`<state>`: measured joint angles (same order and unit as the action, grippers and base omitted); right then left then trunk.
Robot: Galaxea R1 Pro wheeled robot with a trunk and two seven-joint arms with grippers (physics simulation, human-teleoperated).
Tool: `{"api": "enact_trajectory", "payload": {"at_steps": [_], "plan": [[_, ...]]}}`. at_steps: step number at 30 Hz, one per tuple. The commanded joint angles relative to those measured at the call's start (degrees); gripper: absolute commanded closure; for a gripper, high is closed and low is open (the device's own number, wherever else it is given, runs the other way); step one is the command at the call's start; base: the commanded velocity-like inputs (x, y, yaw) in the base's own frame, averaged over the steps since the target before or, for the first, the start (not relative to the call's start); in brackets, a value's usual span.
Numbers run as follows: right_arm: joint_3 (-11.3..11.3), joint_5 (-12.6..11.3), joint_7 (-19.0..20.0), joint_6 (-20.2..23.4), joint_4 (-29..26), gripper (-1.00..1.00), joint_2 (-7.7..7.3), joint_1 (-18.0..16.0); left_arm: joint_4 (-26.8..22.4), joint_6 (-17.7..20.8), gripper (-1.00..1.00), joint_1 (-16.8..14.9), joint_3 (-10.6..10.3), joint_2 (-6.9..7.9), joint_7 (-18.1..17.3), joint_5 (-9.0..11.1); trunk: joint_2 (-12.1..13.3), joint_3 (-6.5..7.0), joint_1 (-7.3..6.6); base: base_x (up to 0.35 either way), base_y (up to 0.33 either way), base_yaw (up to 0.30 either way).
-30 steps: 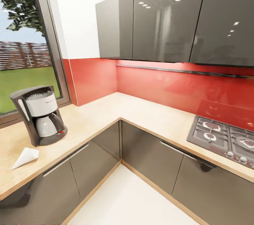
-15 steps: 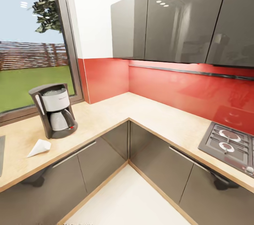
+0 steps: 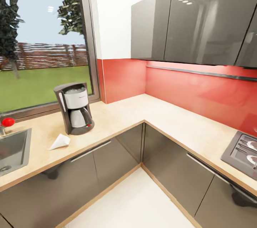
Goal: Set up a coffee station on the kitchen countertop: keep the coffee maker on the countertop, move the bottle of coffee from the kitchen shelf to the counter next to the coffee maker, place a paper coffee filter on top of the coffee maker, put the saucer next to the coffee maker with the coffee cup on the saucer, and place the electric kettle next to the coffee maker.
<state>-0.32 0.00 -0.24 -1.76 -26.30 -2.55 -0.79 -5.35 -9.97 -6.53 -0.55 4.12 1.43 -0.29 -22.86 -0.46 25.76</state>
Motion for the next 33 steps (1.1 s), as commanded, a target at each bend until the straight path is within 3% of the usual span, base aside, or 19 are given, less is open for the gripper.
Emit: {"api": "enact_trajectory", "payload": {"at_steps": [1,12,33], "plan": [[-0.03,0.00,-0.02,-0.18,0.02,-1.00,0.00,0.00,0.47,-0.12,-1.00,-0.05,-0.07,0.09,0.59,0.00,-0.06,-0.05,0.02,0.000,0.000,0.278],[0.04,0.00,-0.01,-0.09,0.02,-1.00,0.04,-0.01,1.98,7.32,-1.00,-0.06,-0.06,0.02,10.59,0.13,-0.06,-0.05,0.02,0.000,0.000,0.278],[0.39,0.13,0.06,-0.17,-0.22,-1.00,0.00,-0.01,3.72,8.63,-1.00,-0.06,0.17,-1.46,11.52,0.46,-0.06,-0.05,0.02,0.048,-0.021,0.278]]}}
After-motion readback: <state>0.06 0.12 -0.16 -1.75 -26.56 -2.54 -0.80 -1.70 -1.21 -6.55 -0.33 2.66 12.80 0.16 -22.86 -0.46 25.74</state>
